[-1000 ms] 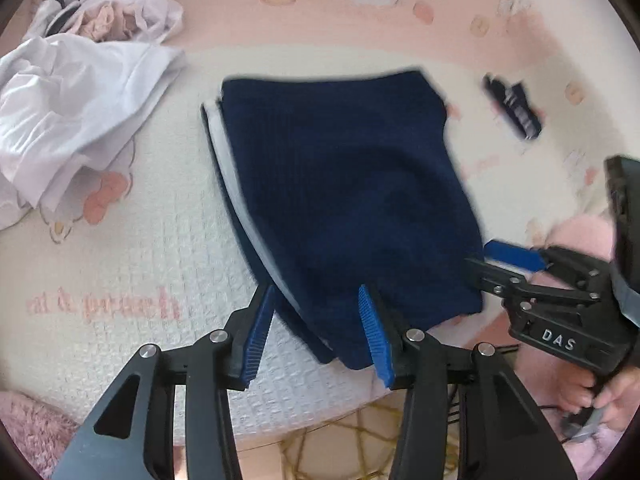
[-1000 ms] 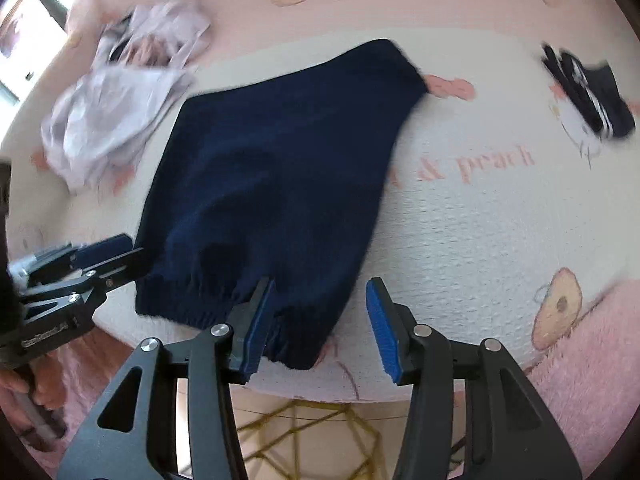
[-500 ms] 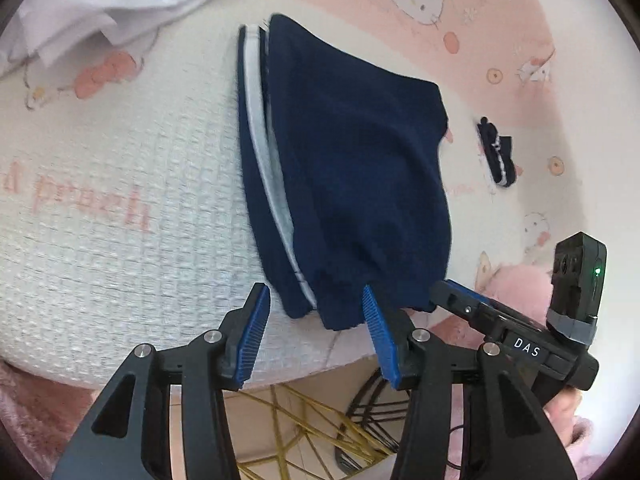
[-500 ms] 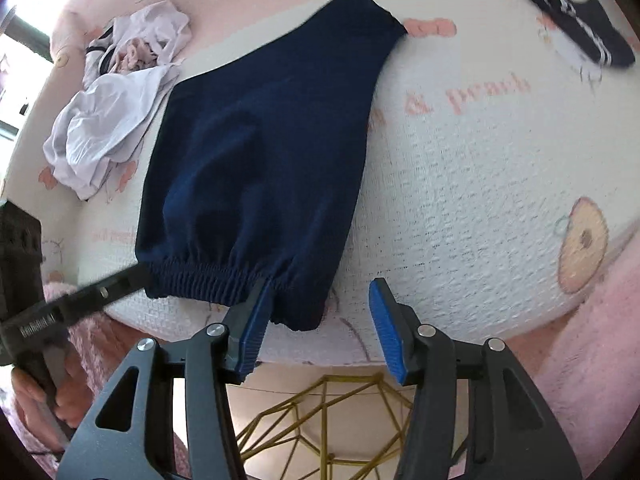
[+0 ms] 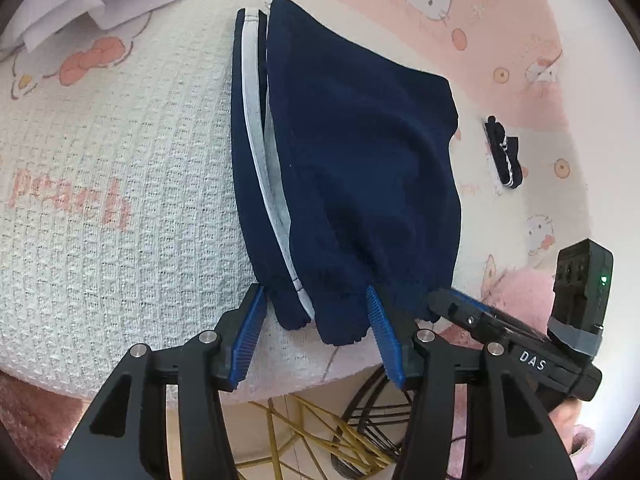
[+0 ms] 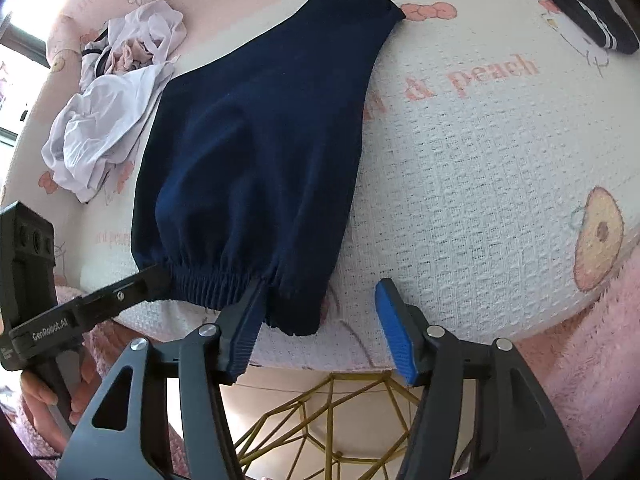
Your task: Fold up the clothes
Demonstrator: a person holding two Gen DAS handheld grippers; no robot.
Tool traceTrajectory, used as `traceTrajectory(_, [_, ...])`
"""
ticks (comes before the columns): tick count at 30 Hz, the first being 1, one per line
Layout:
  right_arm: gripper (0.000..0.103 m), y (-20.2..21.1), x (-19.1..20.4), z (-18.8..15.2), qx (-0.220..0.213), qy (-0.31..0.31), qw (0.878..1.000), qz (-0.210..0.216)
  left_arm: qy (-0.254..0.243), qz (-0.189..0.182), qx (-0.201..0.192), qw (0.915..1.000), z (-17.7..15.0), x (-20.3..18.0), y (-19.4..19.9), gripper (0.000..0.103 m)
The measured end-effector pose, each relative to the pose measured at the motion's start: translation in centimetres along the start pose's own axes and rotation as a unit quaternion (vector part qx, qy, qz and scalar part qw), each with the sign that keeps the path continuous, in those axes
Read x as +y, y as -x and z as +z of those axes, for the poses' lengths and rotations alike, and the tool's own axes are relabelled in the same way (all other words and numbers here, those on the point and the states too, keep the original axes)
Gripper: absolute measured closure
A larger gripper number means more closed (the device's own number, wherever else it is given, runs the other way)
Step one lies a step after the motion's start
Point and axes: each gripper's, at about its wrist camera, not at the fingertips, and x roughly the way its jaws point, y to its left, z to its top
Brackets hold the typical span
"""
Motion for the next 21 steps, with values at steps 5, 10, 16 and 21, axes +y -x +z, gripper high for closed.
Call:
traceTrajectory(5, [0.075, -0.6, 0.8, 0.5, 0.011, 0.015, 1.0, 0.021, 0.005, -0.016, -0.008, 0.9998, 0.5, -0.2, 0.1, 0.061])
traceTrajectory(10, [0.073, -0.6, 1.7, 0.6, 0.006, 0.026, 0.999, 0.022, 0.018, -0.024, -0.011, 0.9995, 0.4, 0.5, 0.6, 0.064])
traceTrajectory(16, [0.082, 0.7, 2.6, -0.3, 0.005, 0.041, 0.998, 0.037, -0.014, -0.012, -0.031, 0.9993, -1.1, -1.6, 3.5, 0.07])
traceTrajectory(21, [0.082, 1.7, 3.4, -1.0, 0.006, 0.051, 0.998, 0.047, -0.008, -0.019, -0.008, 0.9998, -3.0, -1.1, 3.3, 0.07])
